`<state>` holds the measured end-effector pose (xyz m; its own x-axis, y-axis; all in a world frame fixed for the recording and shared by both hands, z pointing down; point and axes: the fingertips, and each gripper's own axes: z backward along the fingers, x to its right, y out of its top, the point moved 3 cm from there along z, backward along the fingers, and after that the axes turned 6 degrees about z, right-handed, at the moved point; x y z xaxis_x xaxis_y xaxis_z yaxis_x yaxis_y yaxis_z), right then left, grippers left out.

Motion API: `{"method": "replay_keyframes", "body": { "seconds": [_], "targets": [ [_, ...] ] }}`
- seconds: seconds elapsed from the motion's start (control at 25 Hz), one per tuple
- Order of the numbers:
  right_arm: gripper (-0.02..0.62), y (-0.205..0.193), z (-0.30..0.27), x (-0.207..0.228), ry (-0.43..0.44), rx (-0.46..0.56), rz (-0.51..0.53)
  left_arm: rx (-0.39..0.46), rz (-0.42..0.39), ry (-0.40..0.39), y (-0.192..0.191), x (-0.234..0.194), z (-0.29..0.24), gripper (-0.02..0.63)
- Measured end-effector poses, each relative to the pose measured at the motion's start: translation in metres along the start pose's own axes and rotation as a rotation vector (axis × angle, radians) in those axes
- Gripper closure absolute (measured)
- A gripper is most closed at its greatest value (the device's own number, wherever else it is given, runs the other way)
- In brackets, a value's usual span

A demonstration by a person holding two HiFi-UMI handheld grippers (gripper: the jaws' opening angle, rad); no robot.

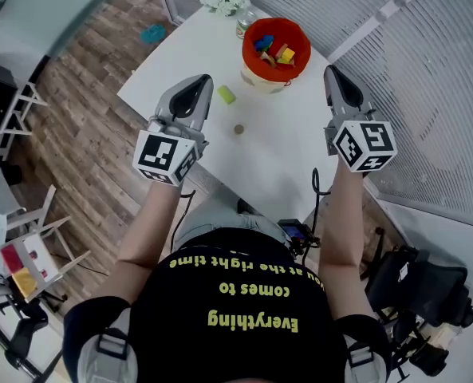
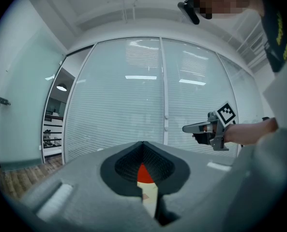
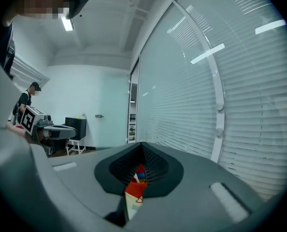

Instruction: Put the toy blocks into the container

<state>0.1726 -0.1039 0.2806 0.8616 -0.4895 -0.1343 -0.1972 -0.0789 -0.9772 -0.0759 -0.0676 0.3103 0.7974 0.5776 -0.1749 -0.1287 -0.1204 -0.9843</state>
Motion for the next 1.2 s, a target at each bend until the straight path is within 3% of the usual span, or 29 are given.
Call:
{"method": "replay_keyframes", "body": {
  "seconds": [0.32, 0.8, 1.2],
  "targets": [
    [0.589, 0.019, 0.033, -0.020, -0.026, 0.077, -0.006, 0.016, 0.000, -0.011, 0.005, 0.009, 0.009, 0.606],
    [0.589, 0.017, 0.053, -0.033, -0.034, 0.093, -0.030, 0.018, -0.049, -0.064, 0.013, 0.028, 0.013, 0.606],
    [0.589, 0.015, 0.051, -0.037, -0.016, 0.095, -0.032, 0.038, 0.002, -0.011, 0.011, 0.016, 0.018, 0.606]
  ]
}}
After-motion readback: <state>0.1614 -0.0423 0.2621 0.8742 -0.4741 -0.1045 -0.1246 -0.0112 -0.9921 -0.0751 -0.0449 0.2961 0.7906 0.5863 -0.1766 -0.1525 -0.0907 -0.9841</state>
